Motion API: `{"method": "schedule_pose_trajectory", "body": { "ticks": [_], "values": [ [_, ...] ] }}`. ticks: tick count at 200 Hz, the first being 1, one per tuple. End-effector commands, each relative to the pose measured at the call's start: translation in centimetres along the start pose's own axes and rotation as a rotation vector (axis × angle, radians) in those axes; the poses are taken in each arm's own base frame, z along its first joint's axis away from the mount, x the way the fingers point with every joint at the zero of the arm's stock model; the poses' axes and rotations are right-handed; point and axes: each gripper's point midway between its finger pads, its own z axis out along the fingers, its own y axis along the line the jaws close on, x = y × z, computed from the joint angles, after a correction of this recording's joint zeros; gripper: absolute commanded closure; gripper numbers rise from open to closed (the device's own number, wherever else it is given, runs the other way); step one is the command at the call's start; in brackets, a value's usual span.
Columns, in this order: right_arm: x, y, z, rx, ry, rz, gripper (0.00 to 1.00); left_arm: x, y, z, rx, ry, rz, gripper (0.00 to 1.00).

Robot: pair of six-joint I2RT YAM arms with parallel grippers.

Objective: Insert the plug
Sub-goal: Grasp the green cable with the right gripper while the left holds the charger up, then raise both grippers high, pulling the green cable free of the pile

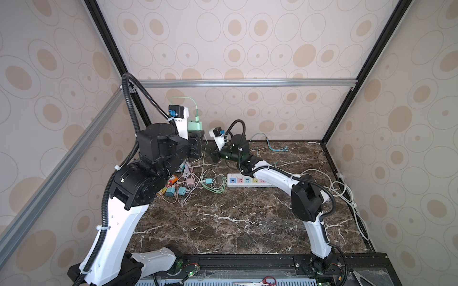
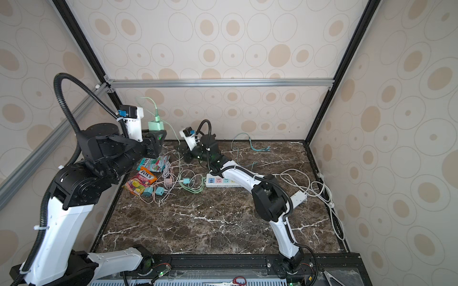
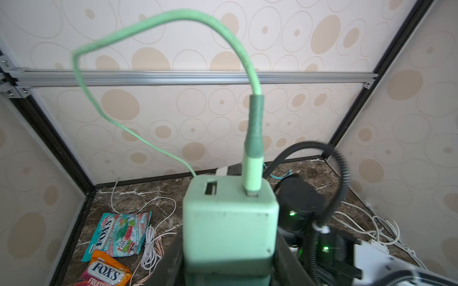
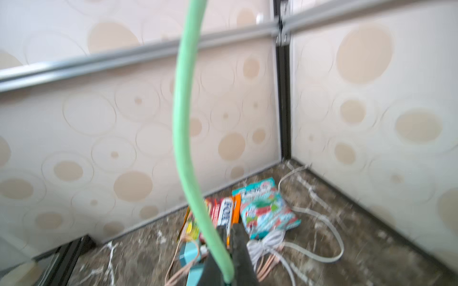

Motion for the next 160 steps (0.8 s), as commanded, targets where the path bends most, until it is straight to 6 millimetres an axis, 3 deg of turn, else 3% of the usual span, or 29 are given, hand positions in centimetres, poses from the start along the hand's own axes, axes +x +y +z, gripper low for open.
{"method": "schedule_pose_trajectory", "body": {
  "ticks": [1,63,89,126,160],
  "values": [
    [-10.0,1.7,-2.3,0.043,-0.200,-0.125,1.00,-1.3,2.0,-1.5,-0.089,-0.054,0.017,1.00],
    [-17.3,2.1,-5.1,0.156,-0.311,-0.229,1.00,-1.4,2.8,-2.6,-0.116,-0.063,0.025,1.00],
    [-21.8,3.6,-7.5,0.184,-0.369,-0.307,1.00,-2.8,3.5,-3.8,-0.146,-0.093,0.033,1.00],
    [-23.9,3.8,-9.2,0.247,-0.388,-0.414,1.00,-4.5,3.5,-5.1,-0.135,-0.134,0.041,1.00],
    [-28.1,4.3,-11.8,0.335,-0.513,-0.494,1.00,-6.4,3.0,-6.3,-0.096,-0.165,0.052,1.00]
  ]
}}
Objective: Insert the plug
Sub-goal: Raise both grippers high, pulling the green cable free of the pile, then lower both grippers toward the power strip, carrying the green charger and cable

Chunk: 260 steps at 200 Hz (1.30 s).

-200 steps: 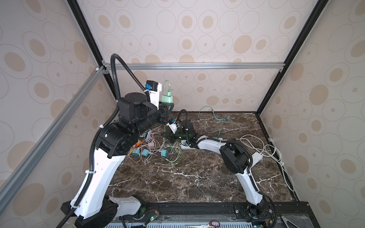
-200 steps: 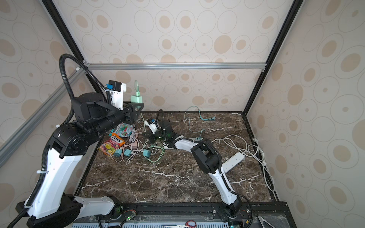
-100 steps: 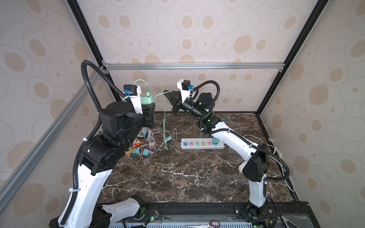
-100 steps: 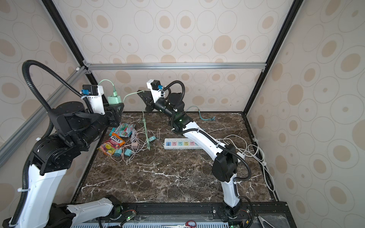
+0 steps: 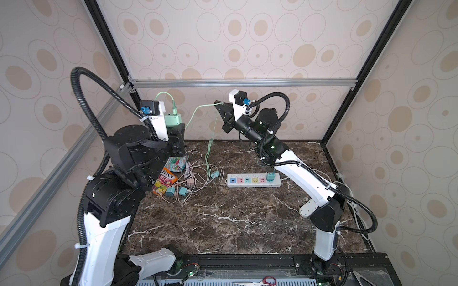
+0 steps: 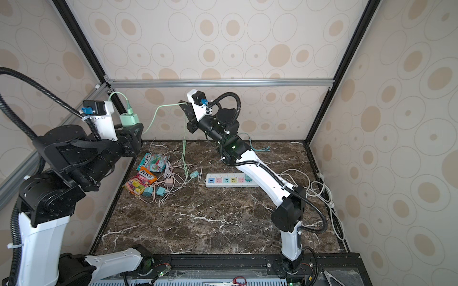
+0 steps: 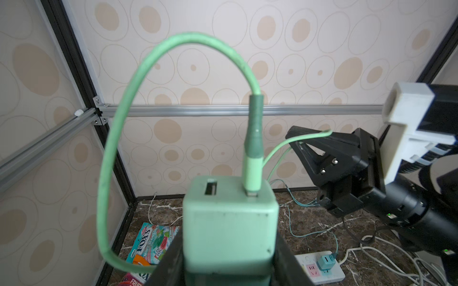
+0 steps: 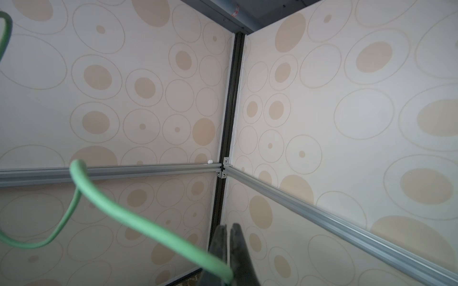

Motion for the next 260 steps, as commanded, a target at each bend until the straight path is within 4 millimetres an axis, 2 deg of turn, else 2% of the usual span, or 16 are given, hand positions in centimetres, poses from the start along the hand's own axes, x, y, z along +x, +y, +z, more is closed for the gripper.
{"method": "schedule_pose_trajectory", "body": {
  "ticks": [1,19,36,57,79,104,119,167,184,187,197,214,221,232,246,260],
  "values": [
    [-8.1,-1.8,-1.6,0.104,-0.180,-0.117,1.00,-1.8,0.2,-1.2,0.015,-0.036,0.031,1.00],
    [-10.2,-3.0,-2.1,0.186,-0.238,-0.173,1.00,-2.0,-0.1,-1.2,0.031,-0.042,0.034,1.00],
    [-10.5,-3.6,-2.2,0.219,-0.231,-0.209,1.00,-1.5,-0.7,-0.7,0.053,-0.026,0.039,1.00],
    [-8.6,-3.7,-2.0,0.208,-0.170,-0.214,1.00,-0.5,-2.2,0.4,0.117,0.011,0.052,1.00],
    [-5.8,-4.6,-1.6,0.206,-0.082,-0.209,1.00,0.8,-5.2,2.0,0.239,0.058,0.049,1.00],
    [-2.7,-7.1,-1.5,0.216,-0.001,-0.166,1.00,3.5,-10.3,5.3,0.434,0.132,0.007,1.00],
    [-1.2,-9.2,-1.6,0.234,0.038,-0.137,1.00,4.2,-12.1,7.2,0.483,0.147,0.005,1.00],
    [4.0,-15.2,-1.7,0.295,0.077,-0.154,1.00,3.3,-14.4,14.0,0.444,0.072,0.030,1.00],
    [6.3,-17.5,-1.1,0.325,0.100,-0.165,1.00,2.9,-14.7,17.2,0.382,0.014,0.049,1.00],
    [5.7,-18.0,-1.0,0.334,0.084,-0.176,1.00,2.7,-14.7,17.7,0.368,0.001,0.053,1.00],
    [6.6,-19.3,-0.6,0.352,0.084,-0.187,1.00,2.4,-14.6,19.8,0.317,-0.032,0.063,1.00],
    [9.1,-21.2,-0.1,0.368,0.108,-0.194,1.00,2.6,-14.7,23.1,0.249,-0.072,0.074,1.00],
    [10.1,-21.9,-0.2,0.379,0.121,-0.194,1.00,3.1,-14.9,24.3,0.239,-0.075,0.074,1.00],
    [12.4,-22.8,-0.6,0.395,0.161,-0.188,1.00,5.2,-15.9,26.2,0.258,-0.045,0.082,1.00],
    [15.8,-23.8,-1.6,0.421,0.235,-0.193,1.00,8.9,-17.2,28.3,0.299,0.026,0.075,1.00],
    [20.0,-24.6,-3.1,0.440,0.326,-0.178,1.00,13.4,-18.5,29.9,0.339,0.123,0.065,1.00]
  ]
}}
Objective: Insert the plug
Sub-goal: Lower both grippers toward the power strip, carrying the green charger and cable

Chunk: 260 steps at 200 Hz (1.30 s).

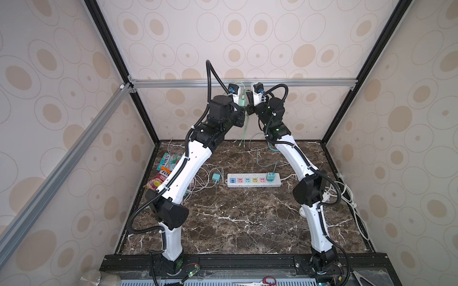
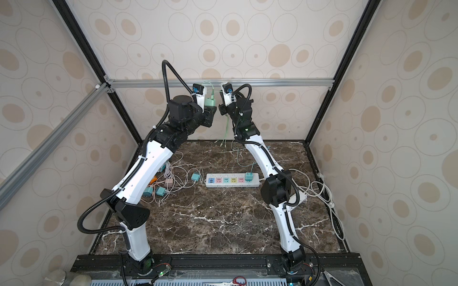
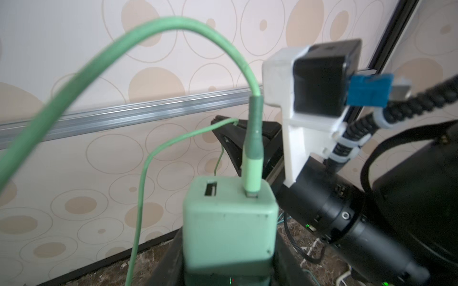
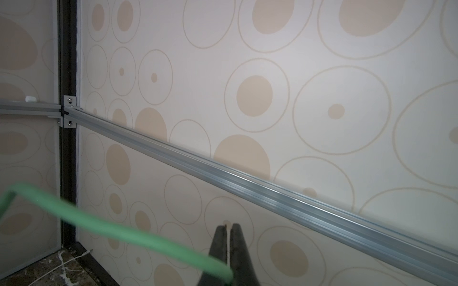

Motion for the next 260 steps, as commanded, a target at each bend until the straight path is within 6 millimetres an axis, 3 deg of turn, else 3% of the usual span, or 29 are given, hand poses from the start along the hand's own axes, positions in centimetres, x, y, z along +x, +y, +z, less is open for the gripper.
{"method": "schedule_pose_trajectory", "body": {
  "ticks": [1,21,45,75,96,108,111,135,157,188,220,260],
  "values": [
    [5.1,-1.3,-0.3,0.035,0.100,-0.022,1.00,4.2,-1.1,4.1,0.054,0.052,-0.014,1.00],
    [12.0,-1.6,-1.8,0.031,0.244,0.000,0.98,9.9,-2.2,6.2,0.104,0.166,-0.044,1.00],
    [17.7,-3.1,-4.0,0.056,0.387,0.024,0.95,14.3,-3.0,7.5,0.139,0.251,-0.071,1.00],
    [21.5,-4.0,-6.8,0.019,0.524,0.049,0.87,17.6,-4.3,8.2,0.188,0.328,-0.088,1.00],
    [23.0,-2.6,-9.1,-0.059,0.627,0.047,0.69,19.8,-5.4,8.4,0.223,0.369,-0.057,1.00],
    [23.2,-1.9,-10.5,-0.107,0.672,0.028,0.49,20.9,-5.4,8.6,0.225,0.387,-0.026,1.00],
    [23.4,-3.2,-11.1,-0.093,0.688,0.024,0.46,21.1,-5.5,8.7,0.226,0.393,-0.019,1.00],
    [23.8,-4.6,-14.7,-0.085,0.823,0.047,0.28,22.3,-5.2,9.0,0.223,0.432,0.057,1.00],
    [23.7,-5.9,-18.4,-0.095,0.903,0.115,0.01,22.5,-5.1,8.9,0.250,0.444,0.106,1.00],
    [21.2,-6.4,-22.1,-0.137,0.901,0.237,0.00,22.7,-5.6,8.4,0.316,0.447,0.196,1.00],
    [18.5,-3.7,-24.1,-0.253,0.942,0.446,0.01,23.1,-5.9,8.1,0.366,0.411,0.310,1.00],
    [16.6,-1.0,-24.9,-0.342,0.974,0.690,0.04,23.2,-6.8,7.9,0.443,0.334,0.423,1.00]
  ]
}}
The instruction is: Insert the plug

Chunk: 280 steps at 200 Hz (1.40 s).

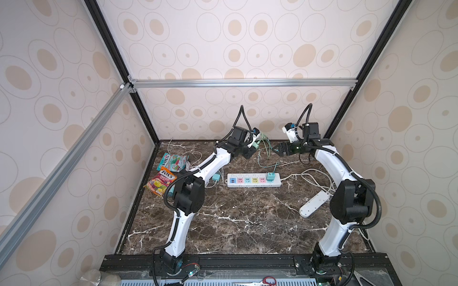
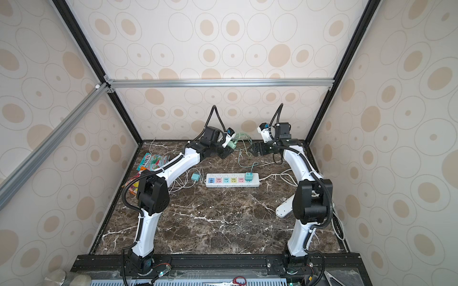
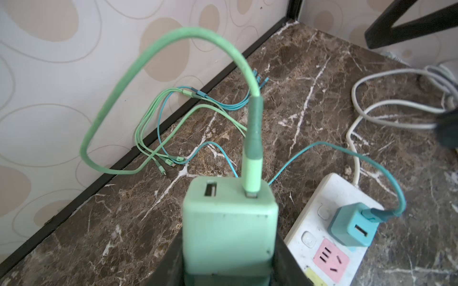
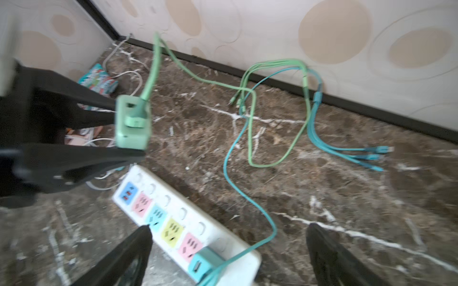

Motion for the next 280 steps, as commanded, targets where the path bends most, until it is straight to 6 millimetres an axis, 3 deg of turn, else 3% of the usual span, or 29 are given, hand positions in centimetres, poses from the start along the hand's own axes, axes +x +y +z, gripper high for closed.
{"method": "schedule_pose_trajectory", "body": {
  "ticks": [1,49,68,165,190,233,280],
  "values": [
    [0.5,3.9,-1.2,-0.176,0.051,0.140,0.04,-2.6,-0.4,-1.5,0.022,-0.101,0.158,1.00],
    [-0.2,4.4,-0.6,-0.239,0.038,0.282,0.07,-2.2,-1.9,-1.6,0.097,-0.124,0.227,1.00],
    [-0.6,5.1,-0.1,-0.298,0.028,0.313,0.13,-2.0,-2.6,-2.0,0.127,-0.136,0.287,1.00],
    [1.2,8.1,2.9,-0.450,0.099,0.218,0.36,-2.3,-5.3,-5.0,0.144,-0.357,0.539,1.00],
    [1.4,9.1,3.4,-0.473,0.106,0.184,0.40,-2.6,-5.3,-5.9,0.109,-0.406,0.580,1.00],
    [1.1,10.2,3.8,-0.463,0.098,0.135,0.47,-2.2,-4.4,-5.2,0.056,-0.355,0.585,1.00],
    [0.8,10.3,4.3,-0.463,0.100,0.139,0.69,-2.5,-4.5,-5.3,0.051,-0.368,0.591,1.00]
  ]
}}
